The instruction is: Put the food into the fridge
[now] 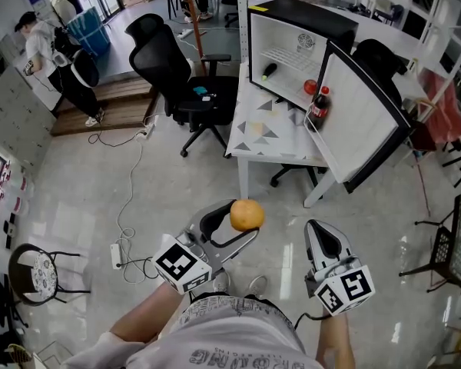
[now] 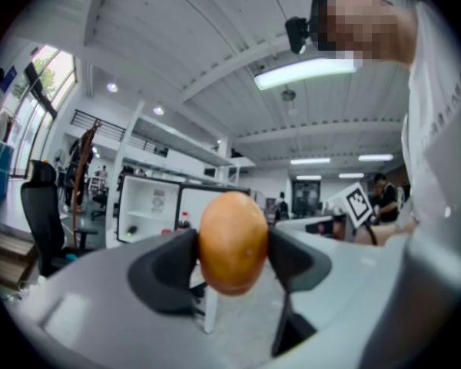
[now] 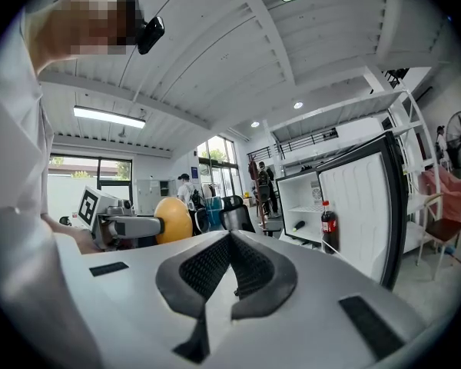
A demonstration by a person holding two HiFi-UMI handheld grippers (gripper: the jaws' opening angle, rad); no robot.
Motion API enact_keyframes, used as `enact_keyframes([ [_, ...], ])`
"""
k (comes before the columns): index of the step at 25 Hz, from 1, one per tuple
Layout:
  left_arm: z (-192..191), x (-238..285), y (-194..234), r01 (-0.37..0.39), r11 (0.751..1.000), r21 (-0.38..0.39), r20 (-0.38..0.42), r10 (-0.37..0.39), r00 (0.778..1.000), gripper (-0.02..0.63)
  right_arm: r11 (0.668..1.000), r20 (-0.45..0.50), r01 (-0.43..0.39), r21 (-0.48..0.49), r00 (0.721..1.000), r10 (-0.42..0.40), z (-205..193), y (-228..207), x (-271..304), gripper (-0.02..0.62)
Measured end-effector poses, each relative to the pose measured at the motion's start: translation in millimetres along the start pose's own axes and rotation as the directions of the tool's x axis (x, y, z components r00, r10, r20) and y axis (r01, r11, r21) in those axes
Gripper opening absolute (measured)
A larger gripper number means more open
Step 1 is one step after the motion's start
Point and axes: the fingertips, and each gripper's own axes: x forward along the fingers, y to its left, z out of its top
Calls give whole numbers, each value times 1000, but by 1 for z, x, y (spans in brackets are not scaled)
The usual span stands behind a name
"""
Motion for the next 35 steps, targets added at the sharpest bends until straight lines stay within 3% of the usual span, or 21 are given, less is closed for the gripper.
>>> enact_keyframes([
  [18,1,35,-18,-43,999,27,-22,44,999,293,999,14,-43,13,999,43,5,-42,-13,2],
  [35,-1,46,11,-81,996,23,5,81,997,293,998,3,-55,-9,998,55,8,-61,7,2],
])
